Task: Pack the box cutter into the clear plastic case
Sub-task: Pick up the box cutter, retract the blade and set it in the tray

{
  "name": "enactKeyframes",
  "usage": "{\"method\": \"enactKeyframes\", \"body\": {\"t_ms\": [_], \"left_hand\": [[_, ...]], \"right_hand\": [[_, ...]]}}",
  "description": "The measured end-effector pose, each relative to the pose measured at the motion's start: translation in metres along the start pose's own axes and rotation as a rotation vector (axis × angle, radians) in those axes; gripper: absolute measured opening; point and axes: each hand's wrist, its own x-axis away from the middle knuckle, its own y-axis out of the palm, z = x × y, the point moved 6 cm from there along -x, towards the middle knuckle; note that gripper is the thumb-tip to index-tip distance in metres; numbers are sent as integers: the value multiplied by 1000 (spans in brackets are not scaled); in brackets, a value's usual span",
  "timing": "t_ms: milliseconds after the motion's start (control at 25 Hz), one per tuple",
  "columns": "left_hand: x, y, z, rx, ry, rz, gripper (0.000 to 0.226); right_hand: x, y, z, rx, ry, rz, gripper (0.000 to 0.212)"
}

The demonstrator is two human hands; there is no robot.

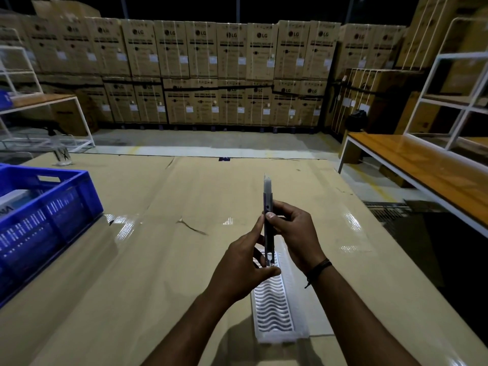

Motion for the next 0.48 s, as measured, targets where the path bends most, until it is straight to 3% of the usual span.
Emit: {"method": "enactKeyframes", "body": {"t_ms": [480], "left_hand": [[-4, -10, -2, -26, -1, 37, 121]], "right_hand": [[5, 7, -1, -22, -38, -59, 49]]}}
